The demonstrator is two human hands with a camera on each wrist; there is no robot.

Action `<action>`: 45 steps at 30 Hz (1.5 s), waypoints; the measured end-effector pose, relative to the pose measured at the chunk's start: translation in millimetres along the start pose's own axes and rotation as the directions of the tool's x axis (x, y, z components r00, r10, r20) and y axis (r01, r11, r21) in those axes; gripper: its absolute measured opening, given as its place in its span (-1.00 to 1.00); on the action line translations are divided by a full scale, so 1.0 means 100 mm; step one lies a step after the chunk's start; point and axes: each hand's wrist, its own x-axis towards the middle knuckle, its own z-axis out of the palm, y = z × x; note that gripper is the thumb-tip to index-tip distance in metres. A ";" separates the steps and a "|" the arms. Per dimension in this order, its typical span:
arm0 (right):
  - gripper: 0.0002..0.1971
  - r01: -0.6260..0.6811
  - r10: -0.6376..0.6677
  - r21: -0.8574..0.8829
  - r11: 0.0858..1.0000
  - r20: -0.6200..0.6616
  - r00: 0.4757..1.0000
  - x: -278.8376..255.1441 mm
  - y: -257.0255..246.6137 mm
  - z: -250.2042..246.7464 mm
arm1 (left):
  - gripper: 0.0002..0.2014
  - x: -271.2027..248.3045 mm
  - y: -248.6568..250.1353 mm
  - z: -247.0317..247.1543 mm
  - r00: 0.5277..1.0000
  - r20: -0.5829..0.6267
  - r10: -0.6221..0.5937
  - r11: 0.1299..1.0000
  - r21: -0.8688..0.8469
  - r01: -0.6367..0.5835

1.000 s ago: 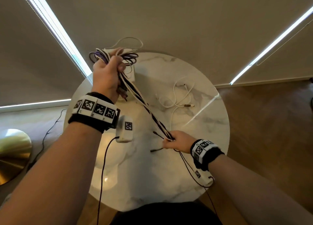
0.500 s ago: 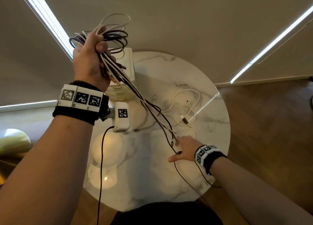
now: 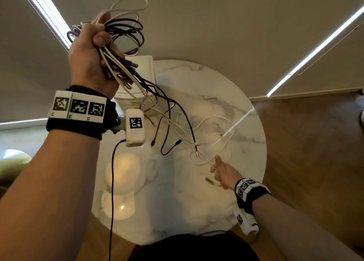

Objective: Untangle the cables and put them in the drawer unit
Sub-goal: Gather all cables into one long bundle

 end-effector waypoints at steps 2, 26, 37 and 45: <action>-0.33 -0.065 0.067 -0.013 0.998 0.175 0.982 0.01 0.06 0.01 | -0.79 -0.04 -0.01 0.03 1.000 0.009 0.003 1.000 0.001 -0.003; -0.64 0.290 -0.424 -0.596 0.749 -0.094 0.901 0.73 -0.86 -0.14 | -0.57 -0.64 -0.76 -0.14 0.860 -0.130 -0.493 0.018 0.987 0.159; -0.75 0.395 -0.491 -0.738 0.547 0.099 0.866 1.18 -1.32 0.08 | -0.65 -0.58 -1.06 -0.45 0.858 -0.273 -0.435 0.045 0.945 0.323; -0.78 0.403 -0.489 -0.320 0.858 -0.266 0.830 0.82 -1.31 -0.63 | -0.60 -0.42 -1.02 -0.70 0.743 -0.286 -0.605 0.615 0.425 0.664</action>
